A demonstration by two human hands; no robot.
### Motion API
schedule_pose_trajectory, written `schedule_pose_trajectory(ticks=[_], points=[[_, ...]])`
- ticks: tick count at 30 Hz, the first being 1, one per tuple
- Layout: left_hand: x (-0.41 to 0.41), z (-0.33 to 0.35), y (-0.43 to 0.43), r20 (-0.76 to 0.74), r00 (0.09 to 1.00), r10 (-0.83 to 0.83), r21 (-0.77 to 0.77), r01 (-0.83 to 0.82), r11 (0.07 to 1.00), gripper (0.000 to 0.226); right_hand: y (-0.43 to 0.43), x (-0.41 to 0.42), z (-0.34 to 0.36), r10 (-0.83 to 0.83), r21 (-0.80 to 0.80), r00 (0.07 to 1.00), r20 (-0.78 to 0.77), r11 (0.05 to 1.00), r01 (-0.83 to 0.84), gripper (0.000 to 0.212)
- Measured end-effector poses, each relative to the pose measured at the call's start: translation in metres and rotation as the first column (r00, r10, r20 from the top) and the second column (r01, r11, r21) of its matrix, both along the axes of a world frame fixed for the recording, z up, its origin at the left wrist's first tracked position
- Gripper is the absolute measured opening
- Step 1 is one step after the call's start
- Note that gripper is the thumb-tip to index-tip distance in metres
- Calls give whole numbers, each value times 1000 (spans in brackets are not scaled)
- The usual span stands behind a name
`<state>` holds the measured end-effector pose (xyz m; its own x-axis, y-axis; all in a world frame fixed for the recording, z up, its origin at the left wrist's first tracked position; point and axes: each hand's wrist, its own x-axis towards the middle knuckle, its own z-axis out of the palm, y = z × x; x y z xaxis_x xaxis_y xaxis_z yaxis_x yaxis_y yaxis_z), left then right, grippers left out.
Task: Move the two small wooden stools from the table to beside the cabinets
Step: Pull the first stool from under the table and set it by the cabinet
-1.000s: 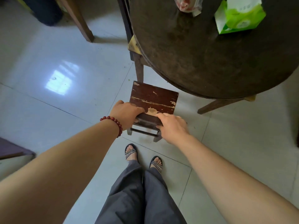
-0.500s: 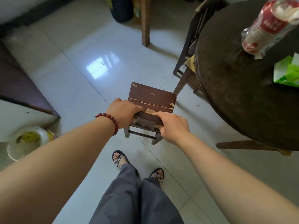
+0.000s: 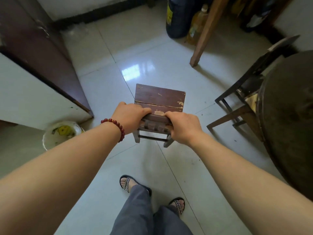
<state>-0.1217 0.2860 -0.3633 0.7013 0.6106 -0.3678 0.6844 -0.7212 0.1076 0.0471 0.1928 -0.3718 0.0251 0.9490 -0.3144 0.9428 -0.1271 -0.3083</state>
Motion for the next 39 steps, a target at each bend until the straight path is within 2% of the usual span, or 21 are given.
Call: schedule_pose_trajectory(ticks=[11, 17, 28, 32, 39], points=[[-83, 4, 104, 22, 993, 116, 59, -117, 991, 29, 129, -73, 1, 150, 79, 986, 77, 985, -156, 26], [-109, -4, 148, 49, 982, 181, 83, -185, 979, 32, 187, -94, -7, 218, 83, 973, 83, 971, -224, 34], [-131, -31, 238, 118, 910, 397, 32, -403, 914, 41, 309, -109, -36, 389, 96, 917, 92, 913, -397, 31], [-148, -43, 263, 40, 894, 446, 60, -448, 892, 58, 348, -124, -45, 431, 88, 899, 82, 895, -437, 35], [-183, -70, 303, 94, 869, 486, 96, -494, 864, 56, 396, -158, -69, 467, 128, 877, 109, 869, -479, 32]])
